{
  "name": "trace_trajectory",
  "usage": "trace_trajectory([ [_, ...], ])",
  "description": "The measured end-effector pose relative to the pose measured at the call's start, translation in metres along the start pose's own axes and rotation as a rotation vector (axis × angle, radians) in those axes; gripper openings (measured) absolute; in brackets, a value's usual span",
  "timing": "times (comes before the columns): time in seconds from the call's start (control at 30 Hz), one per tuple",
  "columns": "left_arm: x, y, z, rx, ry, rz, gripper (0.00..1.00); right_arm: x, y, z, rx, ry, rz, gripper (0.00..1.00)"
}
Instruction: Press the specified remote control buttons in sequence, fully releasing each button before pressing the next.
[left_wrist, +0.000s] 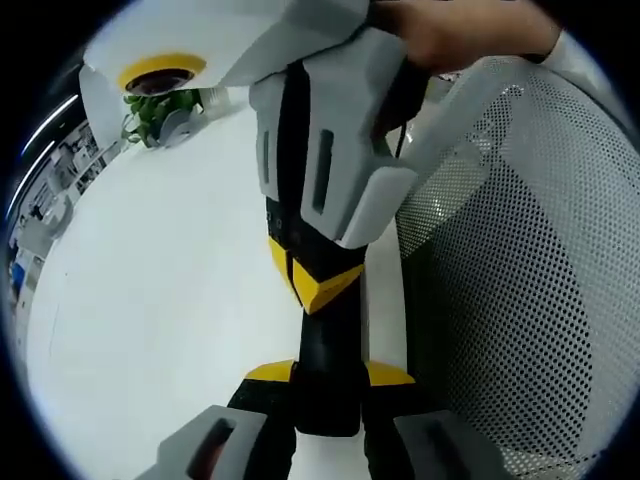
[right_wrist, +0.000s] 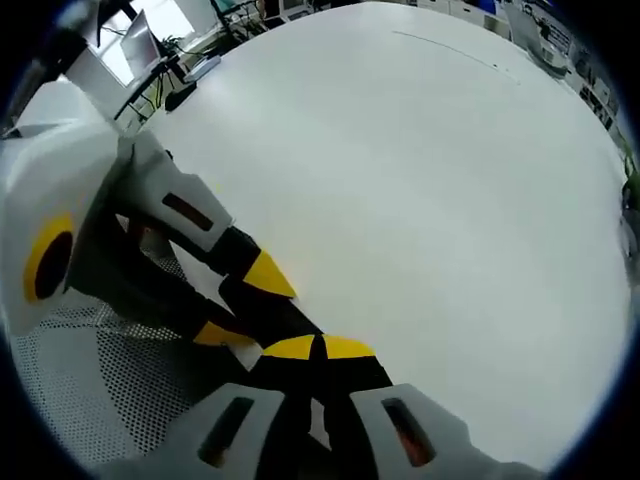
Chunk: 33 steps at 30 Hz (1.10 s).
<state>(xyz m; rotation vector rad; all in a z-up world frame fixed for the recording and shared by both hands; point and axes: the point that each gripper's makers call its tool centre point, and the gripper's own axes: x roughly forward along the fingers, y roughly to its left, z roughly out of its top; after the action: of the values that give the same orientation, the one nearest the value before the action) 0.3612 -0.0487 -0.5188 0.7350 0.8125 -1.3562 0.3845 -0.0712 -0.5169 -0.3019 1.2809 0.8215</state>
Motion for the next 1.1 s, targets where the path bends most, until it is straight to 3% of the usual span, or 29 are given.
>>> trace_trajectory([
  [1.1,0.001,0.0,0.0,0.002,0.008,0.002,0.24,-0.014,0.002,-0.006,0.067,-0.065,0.008,0.0],
])
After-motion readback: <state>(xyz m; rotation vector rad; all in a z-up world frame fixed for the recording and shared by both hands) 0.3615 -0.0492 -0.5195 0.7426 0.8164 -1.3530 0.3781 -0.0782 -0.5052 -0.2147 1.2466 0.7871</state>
